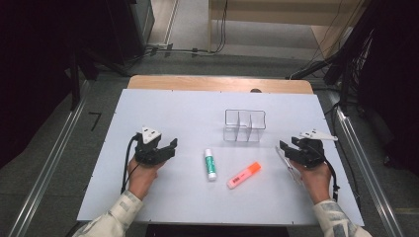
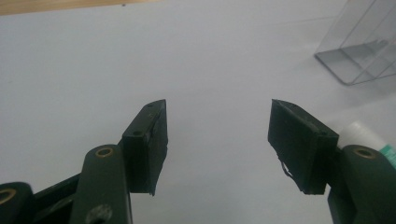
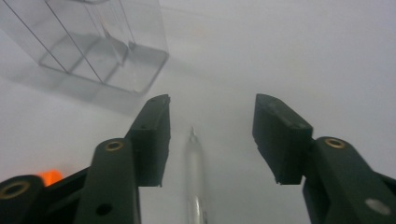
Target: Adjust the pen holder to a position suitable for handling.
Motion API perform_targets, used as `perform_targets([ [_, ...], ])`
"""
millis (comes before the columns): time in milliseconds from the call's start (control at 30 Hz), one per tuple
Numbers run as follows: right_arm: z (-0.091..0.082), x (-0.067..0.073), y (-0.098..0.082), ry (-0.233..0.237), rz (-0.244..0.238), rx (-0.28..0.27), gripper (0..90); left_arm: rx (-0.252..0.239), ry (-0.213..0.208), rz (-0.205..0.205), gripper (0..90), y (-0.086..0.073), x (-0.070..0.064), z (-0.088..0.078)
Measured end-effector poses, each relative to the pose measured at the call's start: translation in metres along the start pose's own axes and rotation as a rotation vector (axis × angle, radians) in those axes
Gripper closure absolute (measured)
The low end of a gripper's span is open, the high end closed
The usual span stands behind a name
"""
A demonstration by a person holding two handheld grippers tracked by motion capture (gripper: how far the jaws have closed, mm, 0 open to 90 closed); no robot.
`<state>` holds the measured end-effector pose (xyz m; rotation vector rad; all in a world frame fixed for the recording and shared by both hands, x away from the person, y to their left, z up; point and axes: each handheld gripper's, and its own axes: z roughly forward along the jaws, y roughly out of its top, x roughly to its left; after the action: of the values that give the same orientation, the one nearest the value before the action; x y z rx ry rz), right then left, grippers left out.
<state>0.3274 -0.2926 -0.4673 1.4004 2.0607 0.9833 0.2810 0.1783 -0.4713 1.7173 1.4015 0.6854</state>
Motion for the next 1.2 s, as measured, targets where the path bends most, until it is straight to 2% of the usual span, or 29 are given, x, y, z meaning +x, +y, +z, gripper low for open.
perform_targets([
  [133, -0.012, -0.009, -0.013, -0.009, 0.021, 0.013, 35.7, 0.010, 0.042, -0.041, 24.1, -0.008, 0.015, -0.010],
  [200, -0.016, -0.013, -0.019, -0.007, 0.034, 0.027, 34.4, 0.018, 0.056, -0.056, 21.4, -0.013, 0.020, -0.014],
  [300, -0.023, -0.017, -0.026, 0.000, 0.047, 0.027, 33.8, 0.027, 0.068, -0.069, 19.2, -0.017, 0.022, -0.017],
  [400, -0.030, -0.019, -0.030, -0.010, 0.044, 0.018, 33.6, 0.013, 0.068, -0.072, 18.4, -0.022, 0.021, -0.024],
  [633, -0.035, -0.025, -0.036, -0.016, 0.069, 0.009, 33.5, -0.001, 0.076, -0.109, 16.6, -0.028, 0.025, -0.028],
  [700, -0.034, -0.025, -0.036, -0.018, 0.070, 0.011, 33.5, -0.024, 0.072, -0.107, 16.8, -0.029, 0.025, -0.027],
  [800, -0.033, -0.024, -0.035, -0.018, 0.063, 0.007, 33.5, -0.030, 0.069, -0.096, 17.3, -0.030, 0.025, -0.027],
  [1200, -0.032, -0.022, -0.036, -0.019, 0.058, 0.014, 33.5, -0.005, 0.066, -0.090, 17.2, -0.031, 0.023, -0.023],
])
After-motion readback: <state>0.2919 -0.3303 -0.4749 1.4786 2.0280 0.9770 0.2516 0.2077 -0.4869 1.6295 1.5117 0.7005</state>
